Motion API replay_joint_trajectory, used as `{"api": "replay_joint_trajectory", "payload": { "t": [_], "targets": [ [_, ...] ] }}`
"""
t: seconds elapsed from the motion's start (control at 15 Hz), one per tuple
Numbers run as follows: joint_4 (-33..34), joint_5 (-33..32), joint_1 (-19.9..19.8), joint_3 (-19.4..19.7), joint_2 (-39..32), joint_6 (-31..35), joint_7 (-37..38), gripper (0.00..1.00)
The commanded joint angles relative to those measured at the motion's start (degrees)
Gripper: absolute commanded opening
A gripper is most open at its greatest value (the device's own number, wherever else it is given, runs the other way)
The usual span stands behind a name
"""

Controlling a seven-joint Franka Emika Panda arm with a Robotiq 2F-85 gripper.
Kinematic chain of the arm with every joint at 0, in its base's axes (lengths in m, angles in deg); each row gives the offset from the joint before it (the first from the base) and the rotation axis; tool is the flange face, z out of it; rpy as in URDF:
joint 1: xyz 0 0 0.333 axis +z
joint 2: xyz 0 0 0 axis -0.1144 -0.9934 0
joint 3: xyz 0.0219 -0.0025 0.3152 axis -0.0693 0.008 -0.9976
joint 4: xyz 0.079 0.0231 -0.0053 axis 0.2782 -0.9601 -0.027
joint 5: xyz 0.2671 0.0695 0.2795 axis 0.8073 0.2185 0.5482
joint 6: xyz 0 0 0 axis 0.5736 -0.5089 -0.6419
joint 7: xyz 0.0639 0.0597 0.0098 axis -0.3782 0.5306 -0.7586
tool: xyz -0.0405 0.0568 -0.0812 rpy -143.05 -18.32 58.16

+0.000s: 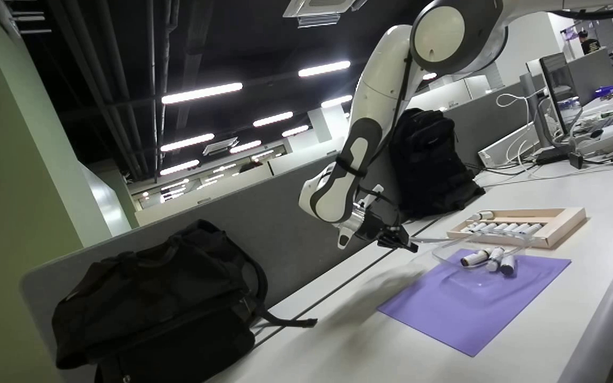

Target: Close the lid on the clear container

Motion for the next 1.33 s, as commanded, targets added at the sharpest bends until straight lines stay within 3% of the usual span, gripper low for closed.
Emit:
{"api": "replay_joint_trajectory", "payload": {
  "t": [0.0, 0.47, 1.27],
  "targets": [
    [2.6, -1.7, 0.4, 1.2, -0.6, -3.3, -1.5, 0.0],
    [4.7, -5.0, 0.6, 2.5, -1.5, -7.2, -2.7, 0.0],
    [10.0, -9.6, -0.2, 3.4, -5.3, -4.6, -2.6, 0.0]
  ]
}}
